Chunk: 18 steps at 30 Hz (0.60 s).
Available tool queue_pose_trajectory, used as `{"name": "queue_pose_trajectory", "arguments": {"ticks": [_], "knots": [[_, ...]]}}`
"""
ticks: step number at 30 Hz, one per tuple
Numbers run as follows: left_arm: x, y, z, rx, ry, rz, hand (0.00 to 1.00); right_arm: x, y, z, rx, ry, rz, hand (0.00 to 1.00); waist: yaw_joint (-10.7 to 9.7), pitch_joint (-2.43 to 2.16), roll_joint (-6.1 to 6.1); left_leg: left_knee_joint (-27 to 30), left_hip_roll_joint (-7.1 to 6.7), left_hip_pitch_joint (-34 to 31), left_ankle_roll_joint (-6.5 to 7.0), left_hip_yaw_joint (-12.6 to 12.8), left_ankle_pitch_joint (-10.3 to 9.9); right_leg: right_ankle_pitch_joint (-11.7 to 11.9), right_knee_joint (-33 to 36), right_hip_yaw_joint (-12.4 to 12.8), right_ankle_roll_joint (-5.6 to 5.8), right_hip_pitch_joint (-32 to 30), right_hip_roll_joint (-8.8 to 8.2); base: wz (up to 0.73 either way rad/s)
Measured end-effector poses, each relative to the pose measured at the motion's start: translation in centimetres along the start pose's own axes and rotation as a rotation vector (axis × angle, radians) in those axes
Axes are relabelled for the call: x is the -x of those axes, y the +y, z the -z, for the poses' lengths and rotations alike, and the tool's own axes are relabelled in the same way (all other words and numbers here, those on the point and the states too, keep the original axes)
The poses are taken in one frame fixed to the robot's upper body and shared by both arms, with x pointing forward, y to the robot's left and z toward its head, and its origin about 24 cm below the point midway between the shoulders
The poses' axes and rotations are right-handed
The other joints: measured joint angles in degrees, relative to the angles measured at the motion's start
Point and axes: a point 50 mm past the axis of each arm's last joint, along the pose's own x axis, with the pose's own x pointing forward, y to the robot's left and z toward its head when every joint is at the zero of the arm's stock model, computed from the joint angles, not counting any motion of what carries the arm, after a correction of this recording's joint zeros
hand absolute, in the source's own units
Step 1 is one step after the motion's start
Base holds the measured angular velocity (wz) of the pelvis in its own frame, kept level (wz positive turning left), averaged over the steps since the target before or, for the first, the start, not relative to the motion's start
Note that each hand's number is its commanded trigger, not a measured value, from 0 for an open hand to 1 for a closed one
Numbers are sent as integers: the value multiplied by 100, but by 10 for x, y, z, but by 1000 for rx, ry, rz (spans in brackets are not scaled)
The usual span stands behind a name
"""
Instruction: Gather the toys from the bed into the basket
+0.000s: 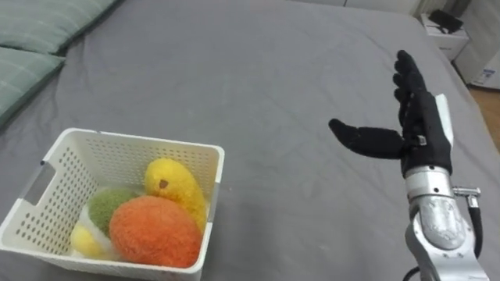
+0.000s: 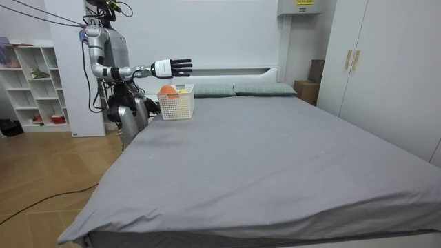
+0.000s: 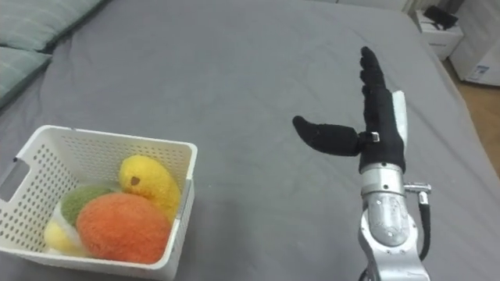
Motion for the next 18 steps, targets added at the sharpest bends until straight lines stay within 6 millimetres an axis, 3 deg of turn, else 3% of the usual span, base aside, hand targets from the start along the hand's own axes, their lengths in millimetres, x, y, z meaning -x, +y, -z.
{"name": "queue_pose_trajectory", "arguments": {"ticks": [9, 15, 18], "knots": [[4, 2, 16, 5, 49, -38, 0, 10, -19, 26, -24, 121, 92, 0, -213, 4, -8, 22, 90, -4, -46, 347, -52, 52, -15, 344, -38, -180, 89, -20], [7, 2, 27, 6, 82, -40, 0, 21, -39, 45, -85, 205, 211, 0, -453, 20, 29, 21, 108, -10, -61, 382, -72, 54, -99, 376, -40, -174, 107, -4], [8, 2, 32, 20, 100, -42, 0, 30, -48, 68, -127, 310, 266, 0, -546, 17, 29, 11, 117, -10, -68, 394, -76, 60, -87, 378, -50, -174, 116, 0]]}}
